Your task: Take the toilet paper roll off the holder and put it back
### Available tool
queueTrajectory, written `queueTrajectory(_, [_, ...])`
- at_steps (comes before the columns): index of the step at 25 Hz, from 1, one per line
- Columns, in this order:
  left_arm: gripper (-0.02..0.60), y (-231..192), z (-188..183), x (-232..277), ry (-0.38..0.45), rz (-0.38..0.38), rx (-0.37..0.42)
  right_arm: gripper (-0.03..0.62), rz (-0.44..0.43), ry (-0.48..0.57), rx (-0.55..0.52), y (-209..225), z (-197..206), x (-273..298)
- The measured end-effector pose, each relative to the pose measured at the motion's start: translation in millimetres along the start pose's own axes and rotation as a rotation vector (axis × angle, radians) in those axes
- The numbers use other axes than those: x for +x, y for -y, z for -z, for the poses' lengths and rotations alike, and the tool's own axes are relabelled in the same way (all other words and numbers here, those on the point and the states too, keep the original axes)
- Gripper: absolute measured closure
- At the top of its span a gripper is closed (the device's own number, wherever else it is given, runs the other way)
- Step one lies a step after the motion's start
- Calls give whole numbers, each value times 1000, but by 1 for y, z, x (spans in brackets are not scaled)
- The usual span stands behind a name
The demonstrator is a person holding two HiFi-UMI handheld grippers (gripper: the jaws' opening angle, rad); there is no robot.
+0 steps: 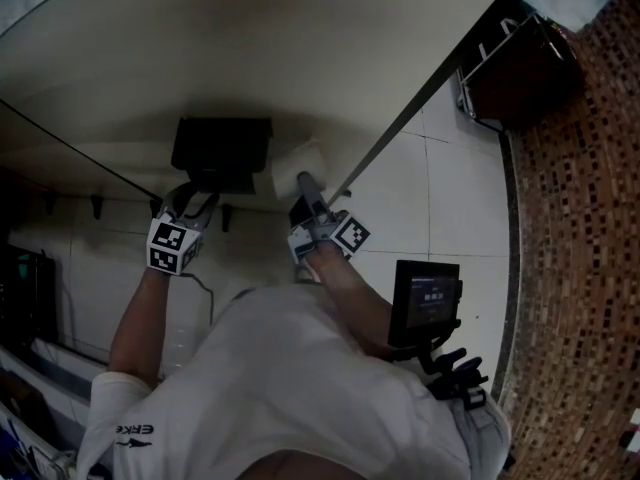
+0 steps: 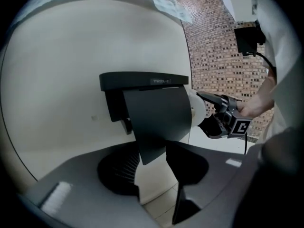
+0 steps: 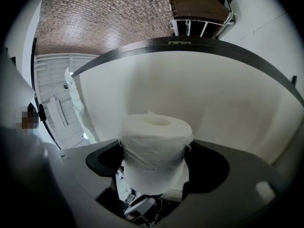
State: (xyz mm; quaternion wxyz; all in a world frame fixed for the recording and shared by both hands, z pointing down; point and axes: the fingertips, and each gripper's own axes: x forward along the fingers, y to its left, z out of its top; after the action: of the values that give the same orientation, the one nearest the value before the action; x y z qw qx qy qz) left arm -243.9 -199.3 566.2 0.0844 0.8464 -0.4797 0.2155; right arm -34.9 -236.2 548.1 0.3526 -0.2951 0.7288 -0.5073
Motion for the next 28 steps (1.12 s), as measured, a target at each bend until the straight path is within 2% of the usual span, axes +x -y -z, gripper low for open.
queueTrajectory(3, [402,5,-3,-7,-8,19,15,189,-9,-7,-10,2,2,2])
queueTrajectory(7, [399,9,2,-14,-27,47,-14,189,-13,1,-12,3,1,3])
queueTrajectory(28, [394,30,-23,-48,-133,202,-95,189,-40,58,24,4,7,9])
